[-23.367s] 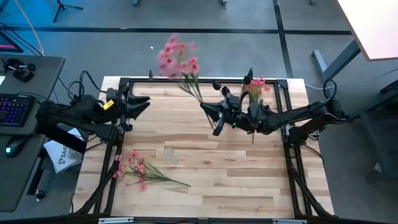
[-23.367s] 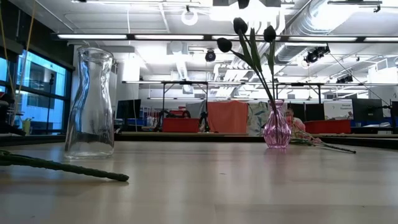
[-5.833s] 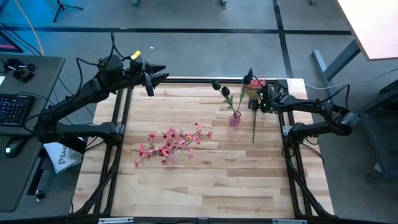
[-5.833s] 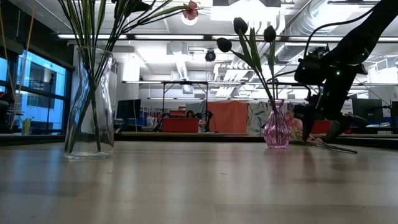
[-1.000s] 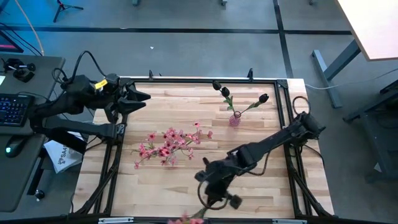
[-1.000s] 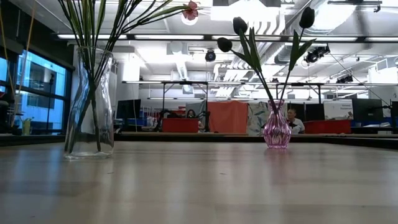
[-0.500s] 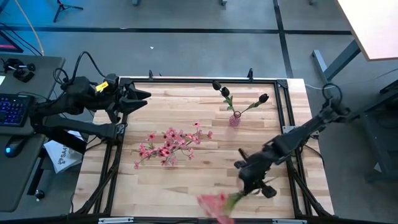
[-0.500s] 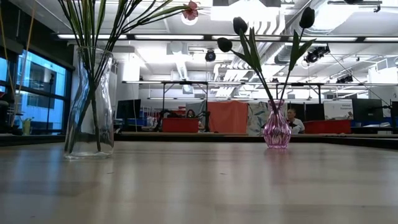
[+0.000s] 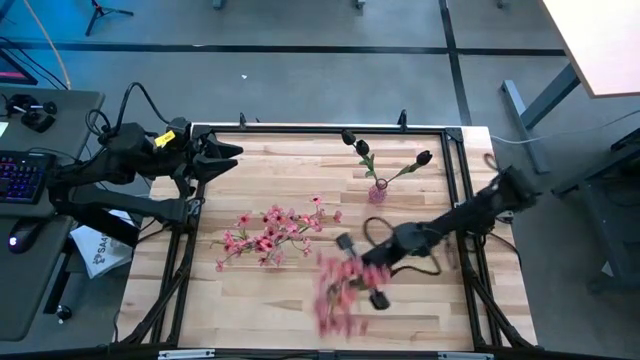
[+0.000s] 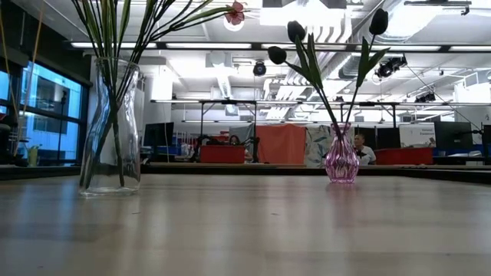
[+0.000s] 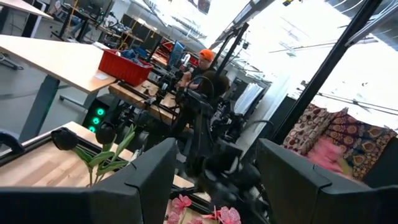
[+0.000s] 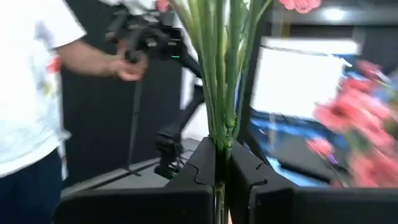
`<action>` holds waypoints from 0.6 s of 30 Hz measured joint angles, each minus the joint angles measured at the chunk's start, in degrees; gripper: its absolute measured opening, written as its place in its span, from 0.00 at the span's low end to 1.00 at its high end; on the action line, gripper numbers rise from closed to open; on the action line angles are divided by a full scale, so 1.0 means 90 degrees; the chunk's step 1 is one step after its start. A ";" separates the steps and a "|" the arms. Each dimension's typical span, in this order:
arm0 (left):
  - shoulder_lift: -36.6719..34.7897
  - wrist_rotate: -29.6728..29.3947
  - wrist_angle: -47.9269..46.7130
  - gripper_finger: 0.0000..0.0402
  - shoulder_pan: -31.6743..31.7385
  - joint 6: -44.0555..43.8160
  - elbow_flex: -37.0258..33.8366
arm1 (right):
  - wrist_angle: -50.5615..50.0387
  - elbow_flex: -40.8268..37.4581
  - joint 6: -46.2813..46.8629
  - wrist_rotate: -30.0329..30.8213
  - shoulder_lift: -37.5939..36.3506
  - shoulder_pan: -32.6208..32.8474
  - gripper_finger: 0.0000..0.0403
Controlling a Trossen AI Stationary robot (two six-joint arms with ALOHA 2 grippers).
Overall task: Sort flowers into vase by color
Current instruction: Put the pink flowers into the transparent vase
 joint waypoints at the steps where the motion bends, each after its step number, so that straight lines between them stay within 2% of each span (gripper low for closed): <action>1: -0.0002 0.0000 0.0000 0.53 0.0002 0.0000 0.0000 | 0.0016 0.0285 -0.0172 -0.0301 0.0251 -0.0078 0.00; 5: -0.0010 0.0002 -0.0003 0.53 0.0002 -0.0044 0.0000 | 0.0036 0.1400 -0.0503 -0.1105 0.1111 -0.0309 0.00; 10: -0.0019 0.0002 -0.0005 0.53 0.0002 -0.0048 0.0000 | 0.0012 0.2504 -0.0929 -0.1545 0.1876 -0.0590 0.00; 18: -0.0058 0.0113 -0.0034 0.53 0.0002 -0.0063 -0.0002 | -0.0213 0.3621 -0.1215 -0.1441 0.2380 -0.1026 0.00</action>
